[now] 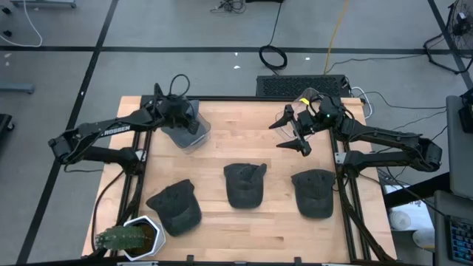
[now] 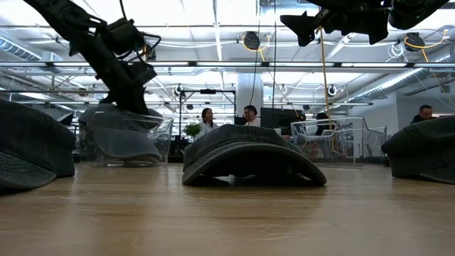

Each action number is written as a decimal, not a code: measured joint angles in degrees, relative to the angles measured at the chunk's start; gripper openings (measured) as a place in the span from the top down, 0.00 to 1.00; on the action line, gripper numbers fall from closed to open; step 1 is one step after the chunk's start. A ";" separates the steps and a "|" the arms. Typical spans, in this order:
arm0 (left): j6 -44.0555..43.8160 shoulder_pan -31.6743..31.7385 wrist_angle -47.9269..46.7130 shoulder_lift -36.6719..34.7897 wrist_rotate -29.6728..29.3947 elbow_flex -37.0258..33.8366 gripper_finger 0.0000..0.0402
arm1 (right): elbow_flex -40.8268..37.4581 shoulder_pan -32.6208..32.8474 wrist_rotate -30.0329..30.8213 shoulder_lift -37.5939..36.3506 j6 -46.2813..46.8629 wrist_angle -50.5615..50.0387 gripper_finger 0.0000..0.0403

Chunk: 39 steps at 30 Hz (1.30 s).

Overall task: Pick & Place hat
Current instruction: Put the blue cap into the left transparent bin

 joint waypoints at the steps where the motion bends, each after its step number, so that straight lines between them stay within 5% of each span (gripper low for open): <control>1: -0.01 -0.04 -0.86 -1.12 -0.25 -0.01 0.99 | 0.00 0.00 0.00 0.00 -0.03 0.00 0.19; 8: -0.90 -0.17 -10.82 -9.18 -10.18 -0.01 1.00 | 0.00 0.00 0.02 0.00 -0.14 -0.03 0.19; 13: -3.40 -0.96 -18.47 -10.14 -6.17 -0.01 1.00 | 0.00 0.00 0.02 0.00 -0.19 -0.02 0.19; 17: -6.01 -2.68 -25.31 -6.97 -8.41 -0.01 1.00 | 0.00 0.00 0.02 0.00 -0.34 0.20 0.19; 30: -5.37 -3.86 -19.17 4.50 -8.45 0.23 1.00 | 0.00 0.00 0.02 0.02 -0.02 0.17 0.19; 39: -6.41 -6.00 -20.94 -3.39 -11.44 3.20 1.00 | -0.02 0.00 0.00 0.02 -0.01 0.17 0.19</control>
